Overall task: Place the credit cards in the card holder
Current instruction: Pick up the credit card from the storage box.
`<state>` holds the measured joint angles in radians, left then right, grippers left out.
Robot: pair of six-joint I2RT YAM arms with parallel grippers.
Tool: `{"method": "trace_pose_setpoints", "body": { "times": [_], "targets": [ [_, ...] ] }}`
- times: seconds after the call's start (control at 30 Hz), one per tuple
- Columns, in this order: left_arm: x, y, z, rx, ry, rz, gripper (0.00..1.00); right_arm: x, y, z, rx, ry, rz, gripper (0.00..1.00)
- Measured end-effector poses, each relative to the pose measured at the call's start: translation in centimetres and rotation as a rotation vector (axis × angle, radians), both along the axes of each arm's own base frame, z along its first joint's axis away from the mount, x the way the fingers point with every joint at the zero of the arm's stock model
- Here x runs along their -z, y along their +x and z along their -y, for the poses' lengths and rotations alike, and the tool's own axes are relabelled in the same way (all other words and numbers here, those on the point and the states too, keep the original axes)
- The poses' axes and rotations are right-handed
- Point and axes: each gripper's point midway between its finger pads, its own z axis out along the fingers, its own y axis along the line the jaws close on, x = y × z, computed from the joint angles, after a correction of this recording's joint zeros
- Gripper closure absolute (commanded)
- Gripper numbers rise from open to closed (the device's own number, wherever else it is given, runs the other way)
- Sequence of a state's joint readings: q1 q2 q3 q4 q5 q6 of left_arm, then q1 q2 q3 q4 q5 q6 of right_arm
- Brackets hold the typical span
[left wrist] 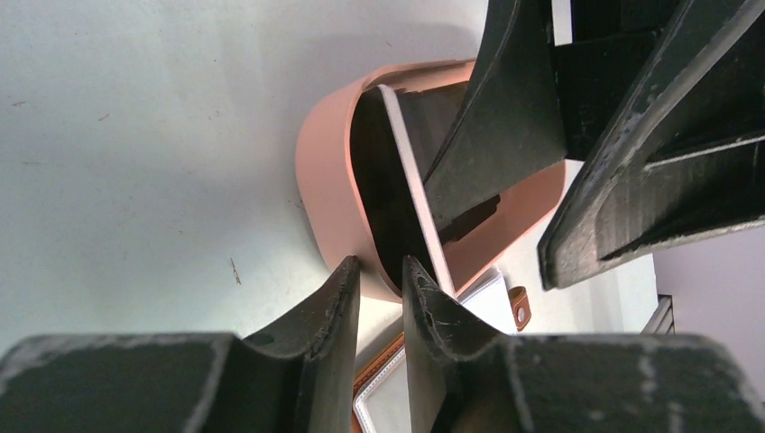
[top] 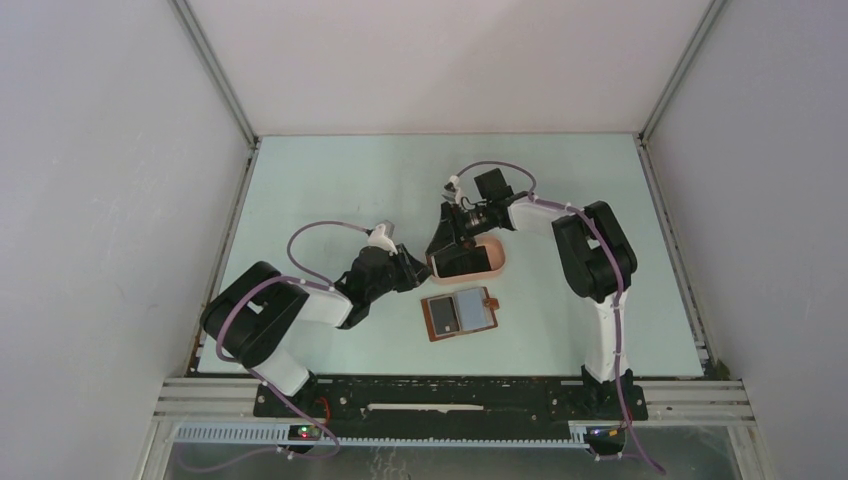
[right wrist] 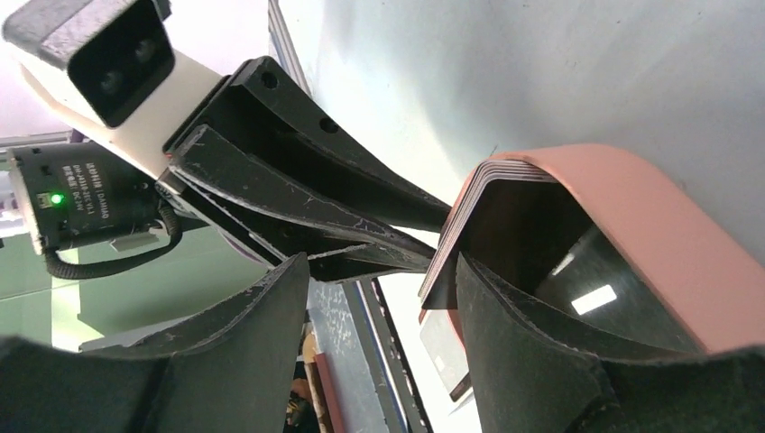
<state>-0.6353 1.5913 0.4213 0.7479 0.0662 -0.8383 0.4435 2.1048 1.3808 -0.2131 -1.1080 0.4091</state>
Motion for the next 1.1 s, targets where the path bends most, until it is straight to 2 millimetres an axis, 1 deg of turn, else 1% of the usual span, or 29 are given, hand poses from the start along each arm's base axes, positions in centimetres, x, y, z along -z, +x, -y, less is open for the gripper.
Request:
{"method": "trace_pose_setpoints", "body": {
  "times": [0.13,0.37,0.7,0.9,1.1],
  "targets": [
    [0.0,0.0,0.0,0.001,-0.001,0.001,0.72,1.0,-0.1,0.1,0.018,-0.057,-0.003,0.31],
    [0.0,0.0,0.2,0.007,-0.006,0.002,0.72,3.3,0.2,1.4,0.059,-0.182,0.013,0.33],
    [0.0,0.0,0.4,0.02,-0.015,0.004,0.72,4.2,0.5,2.3,0.073,-0.277,0.086,0.32],
    [0.0,0.5,1.2,0.037,-0.021,0.001,0.73,4.5,0.8,2.5,0.085,-0.31,0.106,0.33],
    [0.0,0.9,2.0,0.056,-0.029,-0.003,0.73,4.7,1.3,2.7,0.103,-0.338,0.122,0.4]
  ]
}}
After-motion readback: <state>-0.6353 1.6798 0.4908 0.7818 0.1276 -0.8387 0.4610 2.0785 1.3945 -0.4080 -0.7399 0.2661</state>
